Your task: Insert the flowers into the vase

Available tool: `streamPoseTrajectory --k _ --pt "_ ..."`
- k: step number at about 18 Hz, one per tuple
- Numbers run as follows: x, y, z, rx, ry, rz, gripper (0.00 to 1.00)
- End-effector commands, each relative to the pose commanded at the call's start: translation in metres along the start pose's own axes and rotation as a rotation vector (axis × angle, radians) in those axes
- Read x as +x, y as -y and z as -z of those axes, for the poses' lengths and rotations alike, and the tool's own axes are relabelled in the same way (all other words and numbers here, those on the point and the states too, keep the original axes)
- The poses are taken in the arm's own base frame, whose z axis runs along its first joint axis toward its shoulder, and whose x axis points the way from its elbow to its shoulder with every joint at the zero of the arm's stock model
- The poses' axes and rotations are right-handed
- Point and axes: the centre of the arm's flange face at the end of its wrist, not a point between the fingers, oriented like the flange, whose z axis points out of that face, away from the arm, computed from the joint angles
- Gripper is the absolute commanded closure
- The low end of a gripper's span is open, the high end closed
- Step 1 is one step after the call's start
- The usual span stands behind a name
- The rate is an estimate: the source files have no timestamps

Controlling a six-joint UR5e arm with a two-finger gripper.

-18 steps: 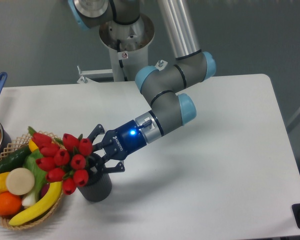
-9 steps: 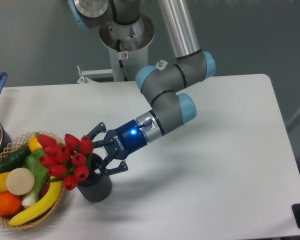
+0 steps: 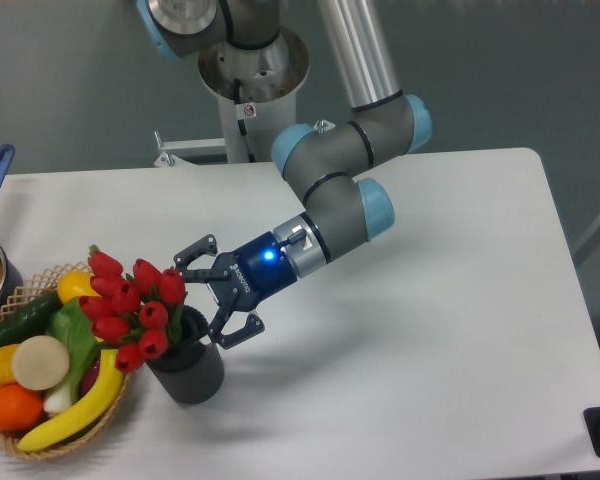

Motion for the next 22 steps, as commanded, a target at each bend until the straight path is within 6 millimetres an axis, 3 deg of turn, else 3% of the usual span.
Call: streamPoseTrajectory --k 5,9,13,17,22 --pt "0.006 0.012 0.024 -0.047 0.054 -0.026 0.0" --pt "0.009 0.025 0.061 -0.097 0.134 -0.05 0.0" --pt "0.01 0.051 0.117 -0.29 0.291 -0.114 0.0" --pt "0.022 0.091 0.174 -0.457 0.461 -0.178 0.0" --pt "0.037 0.112 0.224 -0.72 0.641 -0.174 0.0"
